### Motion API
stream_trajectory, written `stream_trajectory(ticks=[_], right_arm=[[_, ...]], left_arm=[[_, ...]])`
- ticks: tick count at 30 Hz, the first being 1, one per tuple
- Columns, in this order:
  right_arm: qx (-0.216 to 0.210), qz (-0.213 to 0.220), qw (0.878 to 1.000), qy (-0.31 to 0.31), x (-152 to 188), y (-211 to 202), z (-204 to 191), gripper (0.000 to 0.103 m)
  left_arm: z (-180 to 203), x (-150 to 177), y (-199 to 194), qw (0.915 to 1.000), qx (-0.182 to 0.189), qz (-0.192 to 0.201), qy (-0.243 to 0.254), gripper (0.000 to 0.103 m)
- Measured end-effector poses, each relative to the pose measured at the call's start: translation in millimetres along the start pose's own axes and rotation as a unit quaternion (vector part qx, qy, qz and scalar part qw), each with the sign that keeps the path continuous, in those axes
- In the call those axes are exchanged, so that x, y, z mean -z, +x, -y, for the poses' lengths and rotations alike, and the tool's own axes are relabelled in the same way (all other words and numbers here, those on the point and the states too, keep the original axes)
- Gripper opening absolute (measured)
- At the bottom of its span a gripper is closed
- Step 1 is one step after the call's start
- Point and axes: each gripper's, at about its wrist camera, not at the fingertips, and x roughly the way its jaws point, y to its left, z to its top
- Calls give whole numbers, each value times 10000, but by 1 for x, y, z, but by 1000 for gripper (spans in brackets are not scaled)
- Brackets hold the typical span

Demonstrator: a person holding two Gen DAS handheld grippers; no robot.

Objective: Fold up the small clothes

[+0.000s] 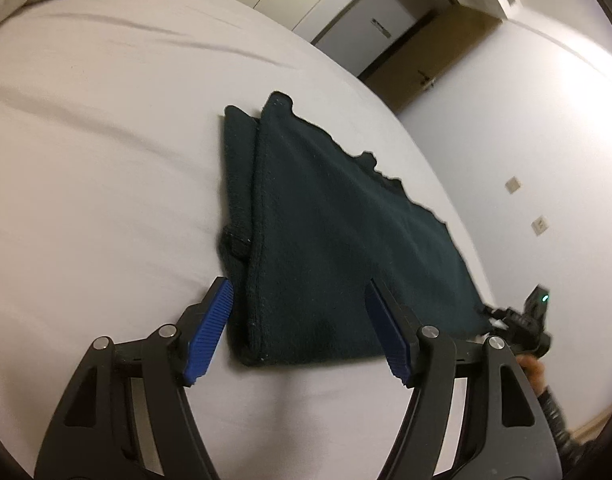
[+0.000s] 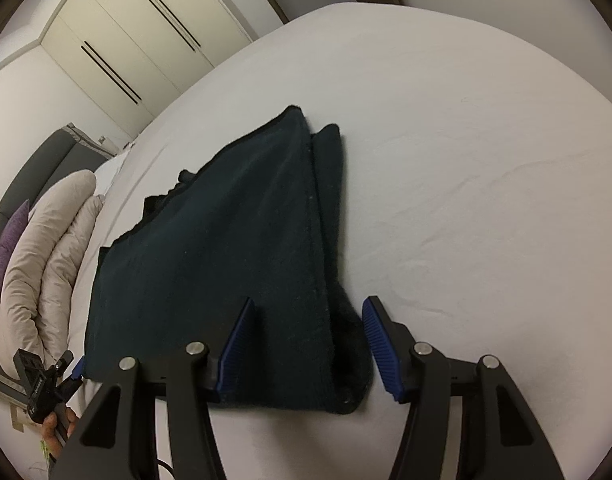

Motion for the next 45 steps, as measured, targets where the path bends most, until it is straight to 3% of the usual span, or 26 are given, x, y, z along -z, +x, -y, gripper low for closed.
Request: stream_trajectory(ticks=[1, 2, 5, 8, 12, 17, 22, 28, 31, 34, 38, 41, 43, 45], right_arm=[[27, -28, 10000, -55, 0, 1, -2, 59], [55, -60, 9999, -91, 0, 2, -3, 53], [185, -135, 9995, -211, 1, 4, -5, 40], [318, -183, 9987, -346, 3, 5, -8, 29], [469, -207, 9974, -510, 5, 3, -14, 18], [481, -204, 9973, -523, 11, 1, -12, 15], [198, -143, 9993, -280, 11, 8, 6, 20], [74, 45, 9999, -73, 20, -14, 9, 28], [-7, 331, 9994, -125, 20, -35, 0, 30], [-396, 650, 9968, -236, 14, -53, -13, 30], [-850, 463, 9946, -373, 6, -33, -35, 30], [-1152, 140, 9925, -384, 11, -5, -40, 30], [-1019, -137, 9943, -277, 15, 18, -34, 29], [-1063, -38, 9941, -228, 20, 20, -23, 19]], left_arm=[[2, 1, 1, 10000, -36, -25, 82, 52], [3, 1, 3, 9999, -99, -80, 112, 33], [-4, 3, 5, 9994, -321, -157, 25, 14], [-4, 5, 4, 9986, -485, -193, 77, 7], [0, 11, 0, 9970, -706, -241, 203, 6], [-6, 21, -7, 9956, -893, -269, 54, 6], [-24, 19, -5, 9971, -642, -242, -331, 11], [-24, 16, -8, 9976, -564, -246, -320, 12], [-25, 12, -19, 9977, -592, -77, -323, 12], [-24, 7, -32, 9958, -839, 217, -305, 12], [5, -4, -41, 9956, -748, 543, 133, 12], [42, -10, -16, 9950, -629, 250, 734, 12], [58, -13, 19, 9929, -652, -189, 972, 12], [55, -9, 49, 9905, -852, -567, 917, 12]])
